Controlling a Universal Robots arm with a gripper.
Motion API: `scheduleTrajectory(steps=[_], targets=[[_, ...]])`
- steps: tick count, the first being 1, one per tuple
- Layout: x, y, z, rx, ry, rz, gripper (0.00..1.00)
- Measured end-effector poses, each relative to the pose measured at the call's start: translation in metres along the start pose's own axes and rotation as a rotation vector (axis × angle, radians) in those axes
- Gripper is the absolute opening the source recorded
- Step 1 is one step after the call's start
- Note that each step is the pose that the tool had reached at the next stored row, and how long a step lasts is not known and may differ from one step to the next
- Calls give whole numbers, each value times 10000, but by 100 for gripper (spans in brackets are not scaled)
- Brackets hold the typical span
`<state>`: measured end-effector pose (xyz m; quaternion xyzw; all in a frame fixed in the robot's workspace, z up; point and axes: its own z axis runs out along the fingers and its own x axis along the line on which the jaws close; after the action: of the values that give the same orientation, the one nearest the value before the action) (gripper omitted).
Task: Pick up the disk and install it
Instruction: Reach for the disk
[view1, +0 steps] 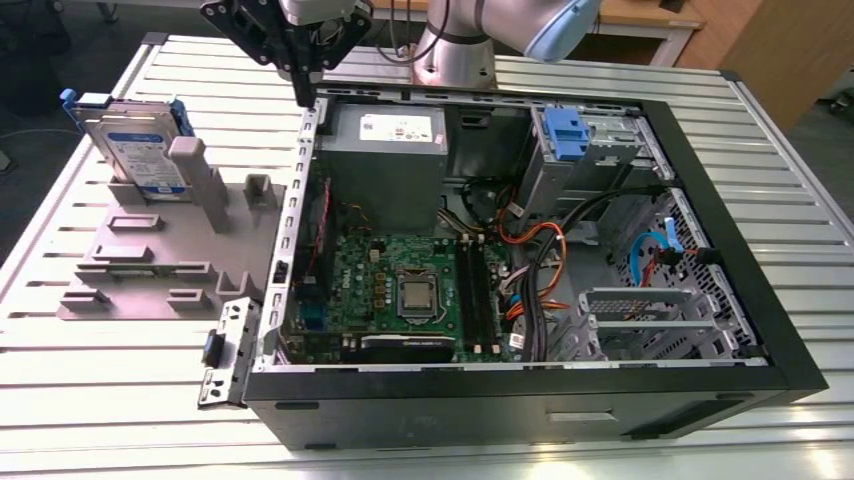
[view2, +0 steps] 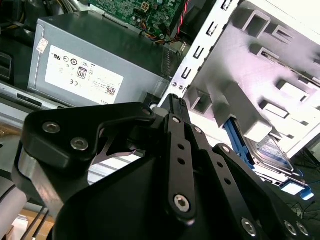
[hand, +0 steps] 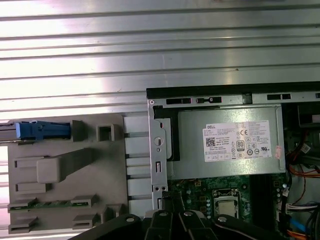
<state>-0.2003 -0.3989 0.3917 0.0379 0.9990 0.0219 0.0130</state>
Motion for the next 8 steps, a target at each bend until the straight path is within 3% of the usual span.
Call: scheduleTrajectory(steps=[5, 8], targets=[[27, 15, 0, 1, 1, 1, 11], [98, 41, 5, -1, 0, 0, 11]])
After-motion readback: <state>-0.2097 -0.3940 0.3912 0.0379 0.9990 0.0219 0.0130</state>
